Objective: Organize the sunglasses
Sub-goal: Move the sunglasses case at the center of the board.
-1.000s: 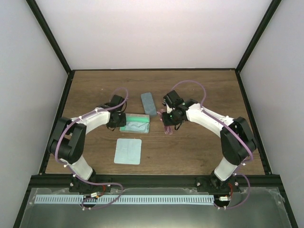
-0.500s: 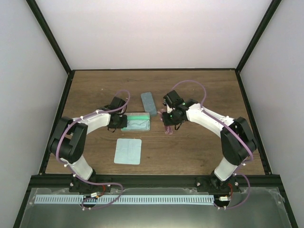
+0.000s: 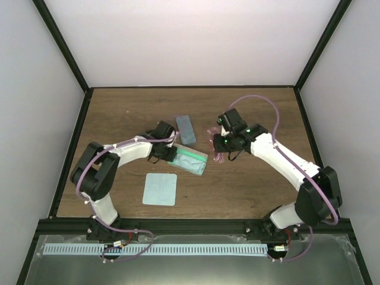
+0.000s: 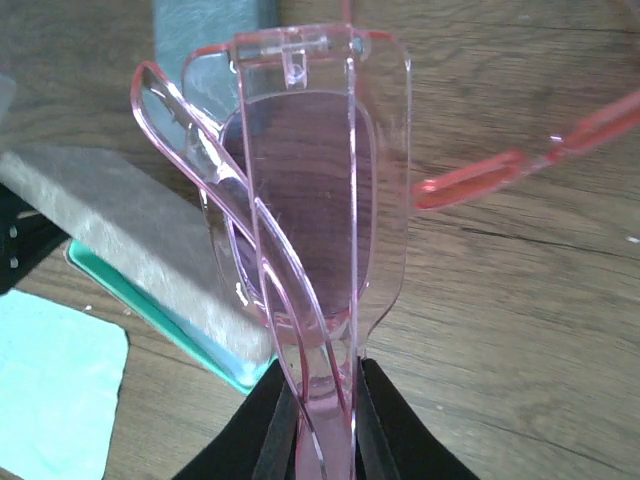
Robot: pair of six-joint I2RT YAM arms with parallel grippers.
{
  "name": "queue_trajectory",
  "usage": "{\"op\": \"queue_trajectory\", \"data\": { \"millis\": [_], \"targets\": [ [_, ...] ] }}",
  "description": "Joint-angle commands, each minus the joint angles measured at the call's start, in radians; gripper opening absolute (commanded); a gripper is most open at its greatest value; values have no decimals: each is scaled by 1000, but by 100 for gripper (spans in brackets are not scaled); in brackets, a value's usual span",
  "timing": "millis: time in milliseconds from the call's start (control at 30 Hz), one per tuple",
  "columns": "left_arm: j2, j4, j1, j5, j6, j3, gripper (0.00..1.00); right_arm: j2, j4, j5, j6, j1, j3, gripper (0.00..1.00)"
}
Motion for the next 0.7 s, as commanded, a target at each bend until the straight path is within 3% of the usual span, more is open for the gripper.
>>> {"op": "queue_trajectory", "data": {
  "millis": [0, 333, 567, 600, 633, 667],
  "targets": [
    [90, -6, -53, 94, 141, 101, 4, -66, -67, 39, 26, -56, -39, 9],
    [376, -129, -134, 82, 325, 393, 7, -207, -99, 57, 10, -77, -124, 9],
    [412, -121, -150, 62, 349, 441, 21, -267, -111, 31, -31, -78, -146, 10],
    [402, -117, -150, 56, 351, 434, 26, -265, -112, 18, -53, -78, -137, 10],
    [388, -110, -150, 50, 353, 423, 42, -263, -113, 10, -80, -77, -128, 10],
    [372, -100, -150, 44, 353, 411, 50, -262, -111, 6, -106, -77, -121, 10]
  ]
}}
